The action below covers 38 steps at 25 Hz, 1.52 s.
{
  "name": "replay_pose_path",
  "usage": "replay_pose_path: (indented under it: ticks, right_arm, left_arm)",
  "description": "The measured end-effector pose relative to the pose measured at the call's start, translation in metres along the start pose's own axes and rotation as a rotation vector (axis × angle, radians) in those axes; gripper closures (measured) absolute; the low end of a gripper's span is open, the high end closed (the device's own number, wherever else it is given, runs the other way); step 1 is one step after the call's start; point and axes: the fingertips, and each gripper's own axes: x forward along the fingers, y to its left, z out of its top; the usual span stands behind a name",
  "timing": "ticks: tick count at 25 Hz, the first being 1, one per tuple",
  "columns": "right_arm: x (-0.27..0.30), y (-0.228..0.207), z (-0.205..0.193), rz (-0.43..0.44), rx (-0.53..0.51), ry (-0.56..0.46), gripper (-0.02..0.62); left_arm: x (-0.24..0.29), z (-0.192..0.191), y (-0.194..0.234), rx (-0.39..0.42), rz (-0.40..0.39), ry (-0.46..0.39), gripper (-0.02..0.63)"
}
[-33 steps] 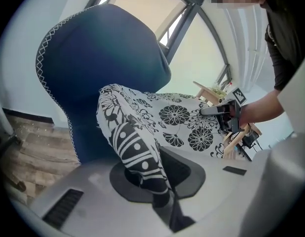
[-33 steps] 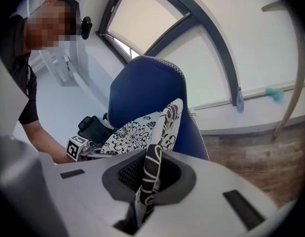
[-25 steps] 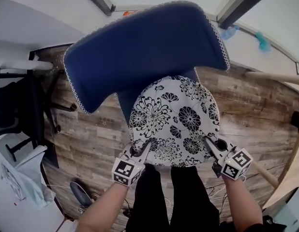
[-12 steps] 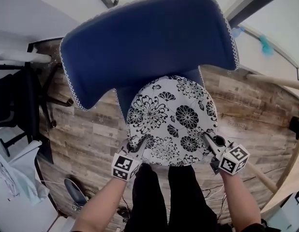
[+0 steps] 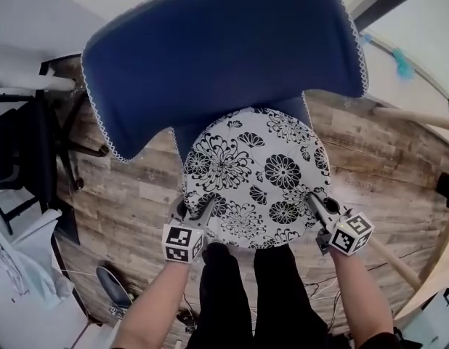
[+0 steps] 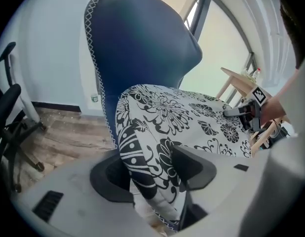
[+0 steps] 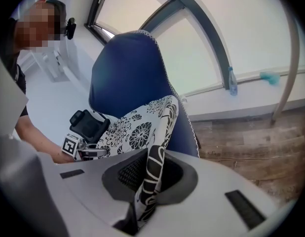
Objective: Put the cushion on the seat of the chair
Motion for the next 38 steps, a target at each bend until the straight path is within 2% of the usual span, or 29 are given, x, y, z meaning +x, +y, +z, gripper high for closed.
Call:
replay_pose_path:
  ticks: [5, 7, 11, 14, 15, 17, 20, 24, 27, 34, 35, 37, 38]
  right_arm:
    - [0.003, -0.001, -0.008, 0.016, 0.015, 0.000, 0.555]
    - [0.004, -0.003, -0.011, 0.014, 0.016, 0.007, 0.555]
    - [0.007, -0.005, -0.012, -0.002, 0.056, -0.003, 0.555]
    - [0.008, -0.008, -0.013, -0.037, 0.038, -0.002, 0.553]
    - [0.007, -0.010, -0.014, -0.055, 0.023, 0.005, 0.535]
    - [0.005, -0.014, -0.017, -0.095, -0.002, 0.020, 0.437]
    - [-0.001, -0.022, -0.015, -0.171, -0.032, 0.025, 0.367]
    - [-0.014, -0.033, 0.001, -0.309, -0.136, 0.011, 0.328]
    - [-0.024, -0.029, 0.018, -0.356, -0.205, -0.040, 0.302]
    - [-0.047, 0.025, 0.068, -0.285, -0.256, -0.185, 0.305]
    - [-0.054, 0.034, 0.075, -0.283, -0.265, -0.196, 0.318]
    - [-0.069, 0.050, 0.091, -0.296, -0.276, -0.220, 0.417]
    - [-0.078, 0.057, 0.099, -0.306, -0.275, -0.236, 0.441]
  left_arm:
    - [-0.006, 0.002, 0.019, -0.023, 0.052, -0.007, 0.337]
    - [-0.009, 0.006, 0.030, -0.033, 0.083, -0.017, 0.328]
    - [-0.019, 0.005, 0.052, -0.109, 0.155, -0.035, 0.328]
    - [-0.020, 0.008, 0.052, -0.085, 0.152, -0.038, 0.328]
    - [-0.021, 0.009, 0.053, -0.078, 0.154, -0.042, 0.328]
    - [-0.022, 0.012, 0.057, -0.083, 0.174, -0.052, 0.328]
    - [-0.029, 0.016, 0.065, -0.096, 0.207, -0.063, 0.328]
    - [-0.037, 0.027, 0.067, -0.084, 0.220, -0.076, 0.328]
    - [-0.048, 0.043, 0.062, -0.058, 0.210, -0.101, 0.328]
    - [-0.075, 0.093, 0.034, -0.011, 0.162, -0.165, 0.328]
    - [-0.081, 0.101, 0.029, -0.005, 0.155, -0.174, 0.328]
    - [-0.094, 0.119, 0.021, 0.003, 0.143, -0.193, 0.328]
    - [-0.102, 0.127, 0.017, 0.010, 0.138, -0.200, 0.330]
